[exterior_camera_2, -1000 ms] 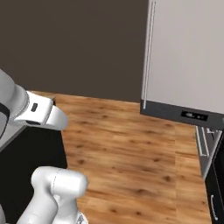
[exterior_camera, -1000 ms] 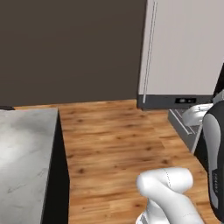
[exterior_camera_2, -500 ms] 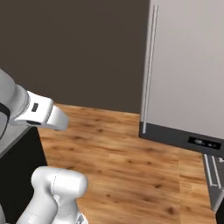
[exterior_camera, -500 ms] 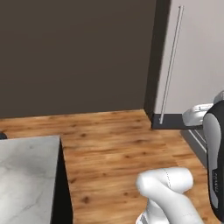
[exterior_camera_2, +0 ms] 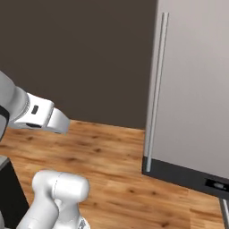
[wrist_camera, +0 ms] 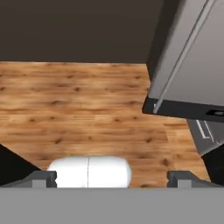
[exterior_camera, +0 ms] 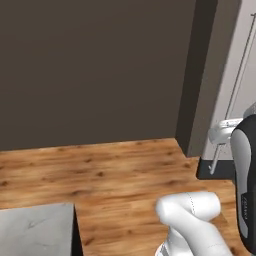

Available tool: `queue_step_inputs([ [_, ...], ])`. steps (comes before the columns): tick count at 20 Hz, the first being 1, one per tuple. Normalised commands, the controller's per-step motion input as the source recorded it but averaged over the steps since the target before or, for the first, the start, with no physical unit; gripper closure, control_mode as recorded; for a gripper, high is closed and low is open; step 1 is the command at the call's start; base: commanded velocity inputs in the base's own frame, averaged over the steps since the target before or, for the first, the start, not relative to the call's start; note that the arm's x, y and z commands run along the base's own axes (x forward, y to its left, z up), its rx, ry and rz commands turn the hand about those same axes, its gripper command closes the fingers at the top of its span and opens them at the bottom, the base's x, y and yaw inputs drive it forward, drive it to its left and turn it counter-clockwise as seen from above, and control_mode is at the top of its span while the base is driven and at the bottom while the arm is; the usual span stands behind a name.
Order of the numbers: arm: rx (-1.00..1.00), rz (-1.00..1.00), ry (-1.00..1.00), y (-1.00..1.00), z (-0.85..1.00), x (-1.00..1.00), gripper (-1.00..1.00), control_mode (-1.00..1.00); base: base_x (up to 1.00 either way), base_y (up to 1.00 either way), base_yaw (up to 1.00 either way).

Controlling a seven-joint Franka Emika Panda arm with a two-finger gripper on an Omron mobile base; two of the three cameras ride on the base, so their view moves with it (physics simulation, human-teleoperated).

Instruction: Retrieve the bottle and the shaker from the cabinet and place them next to the mixing bowl on the counter. Then add garlic from the fridge to the mixing bowl.

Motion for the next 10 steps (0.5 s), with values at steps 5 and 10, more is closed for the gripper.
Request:
queue_step_inputs([
  [5,0.0,0.0,0.0,0.0,0.0,0.0,-1.0,1.0,1.0,0.24,0.0],
  [10,0.0,0.0,0.0,0.0,0.0,0.0,-1.0,1.0,1.0,0.28,-0.01],
])
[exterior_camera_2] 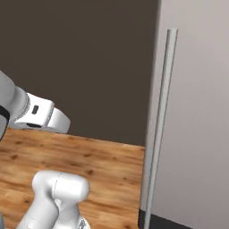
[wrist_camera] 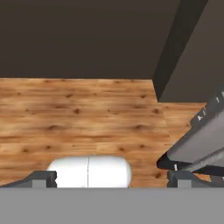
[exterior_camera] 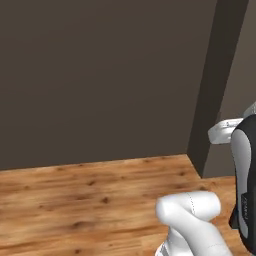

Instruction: Retrieve the bottle and the shaker from the cabinet and place them next to the mixing bowl on the counter. Then add garlic from the fridge to the mixing bowl.

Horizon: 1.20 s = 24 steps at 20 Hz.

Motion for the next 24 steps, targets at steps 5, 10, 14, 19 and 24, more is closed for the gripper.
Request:
queue_step_inputs([
  [5,0.0,0.0,0.0,0.0,0.0,0.0,-1.0,1.0,1.0,0.27,-0.13],
  [10,0.0,0.0,0.0,0.0,0.0,0.0,-1.0,1.0,0.99,0.41,-0.36],
  [14,0.0,0.0,0.0,0.0,0.0,0.0,-1.0,1.0,0.54,0.19,-0.66],
  [19,0.0,0.0,0.0,0.0,0.0,0.0,-1.0,1.0,0.02,0.11,-0.95],
  [24,0.0,0.0,0.0,0.0,0.0,0.0,-1.0,1.0,0.0,0.02,-1.0],
])
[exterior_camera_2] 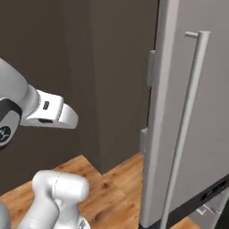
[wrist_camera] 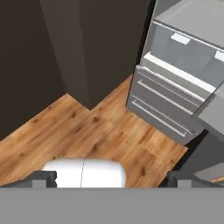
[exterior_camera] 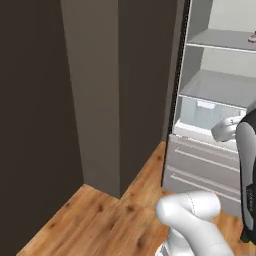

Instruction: Retrieve the bottle and the shaker from the cabinet and place them next to the mixing bowl on the counter. Then add garlic from the fridge to the mixing bowl.

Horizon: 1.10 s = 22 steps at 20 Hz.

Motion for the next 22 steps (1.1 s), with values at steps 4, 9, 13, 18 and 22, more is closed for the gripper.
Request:
queue_step_inputs([
  [4,0.0,0.0,0.0,0.0,0.0,0.0,-1.0,1.0,0.01,0.15,-0.95],
  [9,0.0,0.0,0.0,0.0,0.0,0.0,-1.0,1.0,0.44,0.67,-0.72],
  [13,0.0,0.0,0.0,0.0,0.0,0.0,-1.0,1.0,0.61,0.91,-0.52],
  [18,0.0,0.0,0.0,0.0,0.0,0.0,-1.0,1.0,0.87,0.52,-0.32],
  [22,0.0,0.0,0.0,0.0,0.0,0.0,-1.0,1.0,1.0,0.05,-0.17],
])
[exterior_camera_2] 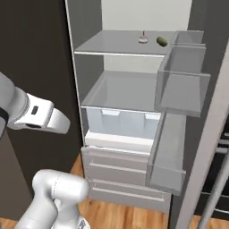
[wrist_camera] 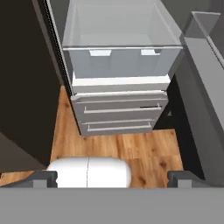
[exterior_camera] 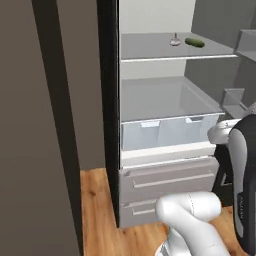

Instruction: Retrieve the bottle and the shaker from the cabinet and place them next to the mixing bowl on the counter. Then add garlic from the fridge to the mixing bowl.

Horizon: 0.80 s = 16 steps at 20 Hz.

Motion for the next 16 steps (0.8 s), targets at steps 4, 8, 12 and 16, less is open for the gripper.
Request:
queue_step_inputs([
  [4,0.0,0.0,0.0,0.0,0.0,0.0,-1.0,1.0,0.91,-0.03,-0.09],
  [8,0.0,0.0,0.0,0.0,0.0,0.0,-1.0,1.0,0.71,0.0,-0.1],
  [12,0.0,0.0,0.0,0.0,0.0,0.0,-1.0,1.0,0.23,0.0,-0.12],
  [16,0.0,0.0,0.0,0.0,0.0,0.0,-1.0,1.0,0.0,0.0,-0.09],
])
